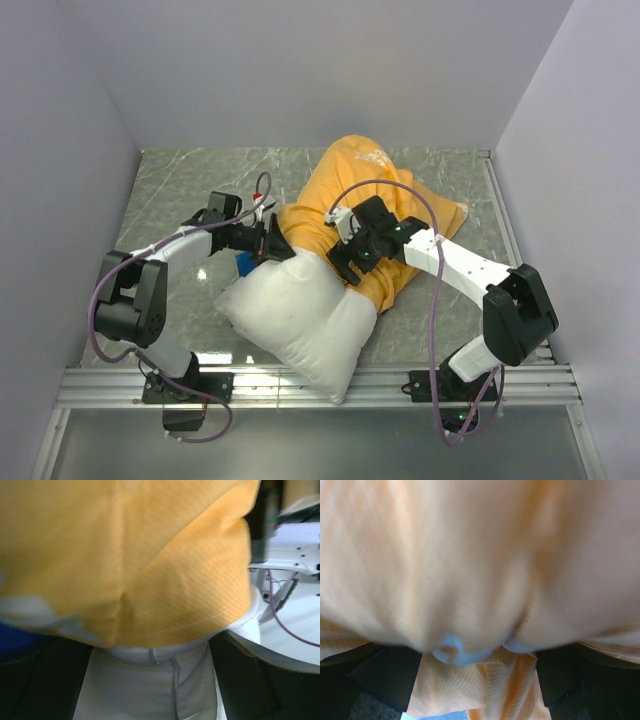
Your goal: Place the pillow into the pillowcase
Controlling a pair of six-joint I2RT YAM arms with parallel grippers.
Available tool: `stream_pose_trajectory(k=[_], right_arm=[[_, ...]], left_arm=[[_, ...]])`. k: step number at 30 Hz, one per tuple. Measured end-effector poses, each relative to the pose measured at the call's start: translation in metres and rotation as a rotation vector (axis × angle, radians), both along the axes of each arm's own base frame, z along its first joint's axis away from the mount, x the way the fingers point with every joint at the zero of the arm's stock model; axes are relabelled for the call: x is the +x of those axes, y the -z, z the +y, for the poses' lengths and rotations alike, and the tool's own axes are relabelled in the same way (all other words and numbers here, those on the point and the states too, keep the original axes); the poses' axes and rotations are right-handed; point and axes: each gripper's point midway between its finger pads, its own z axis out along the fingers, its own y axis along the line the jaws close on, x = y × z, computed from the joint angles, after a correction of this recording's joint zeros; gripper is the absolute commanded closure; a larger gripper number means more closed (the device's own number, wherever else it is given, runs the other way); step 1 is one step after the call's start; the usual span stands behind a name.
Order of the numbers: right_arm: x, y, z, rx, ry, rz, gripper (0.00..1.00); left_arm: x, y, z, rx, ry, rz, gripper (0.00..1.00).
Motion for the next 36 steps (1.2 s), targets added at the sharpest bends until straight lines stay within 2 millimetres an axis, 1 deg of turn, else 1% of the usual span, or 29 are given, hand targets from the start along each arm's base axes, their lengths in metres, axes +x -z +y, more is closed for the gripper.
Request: stream_pose_trajectory(k=[1,2,3,4,5,6,9,11,12,13,15,16,17,18,19,20,22,23,25,26,27,28,29,31,32,34,36], right_arm=[[-0.002,0.001,0.001,-0.015,-0.004,-0.007,0.11],[-0.003,0.002,0.002,-0.027,-0.008,-0.015,0.11],[-0.004,0.002,0.003,-0.039,-0.008,-0.023,0.11],[-0.005,0.002,0.004,-0.05,-0.008,-0.031,0.1],[-0.005,0.002,0.003,-0.058,-0.005,-0.036,0.09],[-0.005,0.001,0.003,-0.063,0.003,-0.042,0.09],[0.001,-0.009,0.001,-0.061,0.045,-0.067,0.06],[0.013,-0.027,-0.002,-0.024,0.083,-0.095,0.05],[0.02,-0.04,-0.005,0.008,0.102,-0.105,0.04],[0.026,-0.051,-0.012,0.032,0.123,-0.112,0.04],[0.036,-0.089,-0.03,0.106,0.165,-0.149,0.02],[0.04,-0.11,-0.039,0.14,0.184,-0.182,0.02],[0.044,-0.135,-0.051,0.177,0.21,-0.234,0.02],[0.045,-0.158,-0.06,0.205,0.23,-0.287,0.01],[0.044,-0.187,-0.07,0.24,0.252,-0.359,0.01],[0.039,-0.218,-0.077,0.277,0.266,-0.438,0.0],[0.024,-0.272,-0.087,0.348,0.273,-0.59,0.0],[0.019,-0.29,-0.091,0.37,0.278,-0.646,0.0],[0.007,-0.316,-0.097,0.399,0.285,-0.727,0.0],[0.006,-0.323,-0.1,0.402,0.293,-0.752,0.0],[0.009,-0.324,-0.101,0.394,0.299,-0.755,0.0],[0.015,-0.319,-0.1,0.378,0.306,-0.743,0.01],[0.026,-0.307,-0.098,0.354,0.309,-0.708,0.01],[0.049,-0.276,-0.09,0.299,0.313,-0.609,0.03],[0.056,-0.265,-0.087,0.281,0.313,-0.574,0.04],[0.078,-0.222,-0.078,0.221,0.313,-0.449,0.07],[0.087,-0.18,-0.073,0.161,0.316,-0.324,0.08]], left_arm=[[-0.001,-0.005,-0.006,-0.017,-0.003,0.004,0.07],[0.0,-0.01,-0.012,-0.037,-0.008,0.013,0.34],[0.003,-0.016,-0.017,-0.053,-0.017,0.021,0.55],[0.006,-0.021,-0.022,-0.067,-0.024,0.026,0.71],[0.01,-0.025,-0.024,-0.08,-0.029,0.031,0.91],[0.014,-0.029,-0.026,-0.085,-0.033,0.043,0.99],[0.037,-0.049,-0.033,-0.06,-0.019,0.023,0.99],[0.065,-0.076,-0.035,-0.011,-0.01,-0.104,1.0],[0.08,-0.094,-0.035,0.022,-0.008,-0.2,0.99],[0.096,-0.116,-0.033,0.054,-0.009,-0.338,0.99],[0.112,-0.15,-0.028,0.116,-0.009,-0.557,0.99],[0.112,-0.163,-0.026,0.147,0.002,-0.648,0.99],[0.106,-0.173,-0.024,0.191,0.025,-0.755,1.0],[0.097,-0.177,-0.022,0.237,0.054,-0.836,1.0],[0.085,-0.178,-0.022,0.275,0.089,-0.901,1.0],[0.068,-0.175,-0.024,0.314,0.137,-0.969,1.0],[0.034,-0.156,-0.024,0.381,0.229,-1.067,0.99],[0.019,-0.147,-0.023,0.4,0.267,-1.087,0.99],[-0.014,-0.118,-0.018,0.438,0.368,-1.096,1.0],[-0.025,-0.106,-0.015,0.45,0.403,-1.08,1.0],[-0.032,-0.099,-0.013,0.454,0.425,-1.069,0.99],[-0.035,-0.093,-0.012,0.457,0.442,-1.065,0.99],[-0.035,-0.092,-0.012,0.459,0.448,-1.071,1.0],[-0.033,-0.09,-0.013,0.469,0.448,-1.096,0.99],[-0.032,-0.09,-0.013,0.475,0.447,-1.104,0.99],[-0.031,-0.091,-0.013,0.478,0.444,-1.112,0.99],[-0.03,-0.092,-0.013,0.481,0.44,-1.117,1.0]])
